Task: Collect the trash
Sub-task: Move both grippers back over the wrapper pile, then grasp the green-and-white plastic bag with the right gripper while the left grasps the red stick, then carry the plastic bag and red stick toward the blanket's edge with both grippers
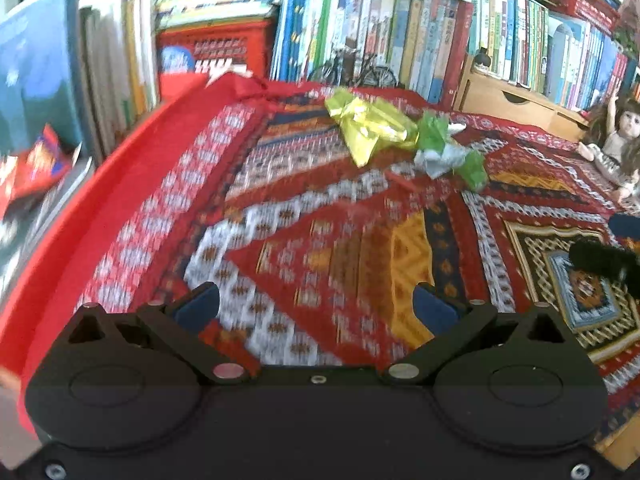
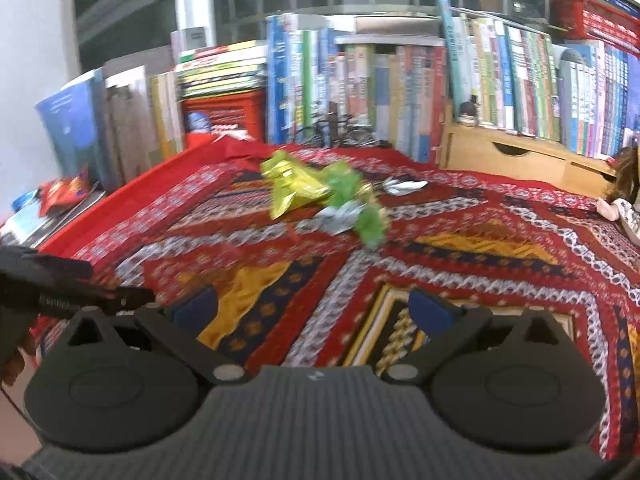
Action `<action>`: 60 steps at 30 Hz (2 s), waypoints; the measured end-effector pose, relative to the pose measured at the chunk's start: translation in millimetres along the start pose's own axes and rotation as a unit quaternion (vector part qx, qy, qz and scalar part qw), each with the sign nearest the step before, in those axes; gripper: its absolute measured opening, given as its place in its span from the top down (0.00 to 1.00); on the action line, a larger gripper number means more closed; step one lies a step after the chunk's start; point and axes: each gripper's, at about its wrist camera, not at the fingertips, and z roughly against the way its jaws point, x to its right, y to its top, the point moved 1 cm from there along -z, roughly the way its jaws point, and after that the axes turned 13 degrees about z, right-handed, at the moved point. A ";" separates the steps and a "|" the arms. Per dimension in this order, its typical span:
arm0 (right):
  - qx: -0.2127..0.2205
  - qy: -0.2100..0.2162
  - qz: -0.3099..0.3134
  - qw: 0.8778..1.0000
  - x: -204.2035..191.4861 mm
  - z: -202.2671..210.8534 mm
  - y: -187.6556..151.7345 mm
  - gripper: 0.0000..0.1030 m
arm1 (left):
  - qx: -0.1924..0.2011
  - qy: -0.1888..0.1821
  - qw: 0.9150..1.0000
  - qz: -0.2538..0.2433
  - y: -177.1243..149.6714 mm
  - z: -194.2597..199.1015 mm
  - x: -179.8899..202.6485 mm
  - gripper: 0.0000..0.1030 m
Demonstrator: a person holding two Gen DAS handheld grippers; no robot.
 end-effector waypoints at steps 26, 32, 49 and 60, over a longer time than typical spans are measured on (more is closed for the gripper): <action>-0.029 0.056 0.100 0.993 43.7 -168.9 55.3 0.27 | -0.032 -0.047 0.995 -0.086 42.4 -122.5 37.9 0.10; -0.055 0.054 0.163 0.984 28.9 -200.2 57.0 0.34 | -0.040 -0.045 0.996 -0.059 45.8 -129.4 32.6 0.19; -0.058 0.062 0.139 0.987 29.4 -209.8 54.4 0.45 | -0.028 -0.054 0.994 -0.092 42.9 -121.7 35.0 0.59; -0.024 0.054 0.115 0.992 34.6 -189.0 63.4 0.46 | -0.017 -0.053 0.994 -0.089 42.8 -109.7 34.7 0.59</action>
